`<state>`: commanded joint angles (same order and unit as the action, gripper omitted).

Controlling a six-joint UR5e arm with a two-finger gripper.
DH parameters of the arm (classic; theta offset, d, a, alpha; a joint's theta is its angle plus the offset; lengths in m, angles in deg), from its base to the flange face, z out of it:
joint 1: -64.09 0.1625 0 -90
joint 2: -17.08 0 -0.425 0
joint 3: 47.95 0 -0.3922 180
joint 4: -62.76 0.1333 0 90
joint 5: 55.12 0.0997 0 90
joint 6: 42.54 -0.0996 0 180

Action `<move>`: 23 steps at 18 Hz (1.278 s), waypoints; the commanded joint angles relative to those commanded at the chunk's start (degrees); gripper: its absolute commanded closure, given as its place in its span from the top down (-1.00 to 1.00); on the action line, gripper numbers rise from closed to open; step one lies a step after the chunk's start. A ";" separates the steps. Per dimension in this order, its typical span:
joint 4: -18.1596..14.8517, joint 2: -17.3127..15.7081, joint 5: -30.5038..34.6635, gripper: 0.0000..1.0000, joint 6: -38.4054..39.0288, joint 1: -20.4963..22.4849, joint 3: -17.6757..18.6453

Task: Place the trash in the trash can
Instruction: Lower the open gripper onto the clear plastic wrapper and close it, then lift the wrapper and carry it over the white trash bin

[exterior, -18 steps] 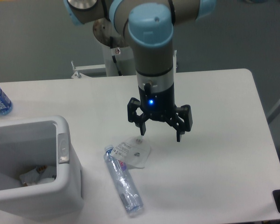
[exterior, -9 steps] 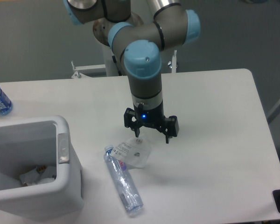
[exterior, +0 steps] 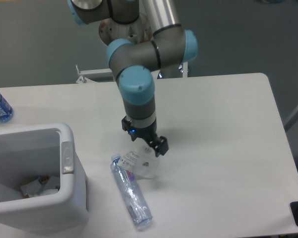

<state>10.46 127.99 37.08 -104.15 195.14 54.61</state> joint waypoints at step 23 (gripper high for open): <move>-22.74 -7.29 -15.34 -1.00 3.30 8.96 -21.40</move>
<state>-12.28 120.71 21.74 -100.86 204.09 33.21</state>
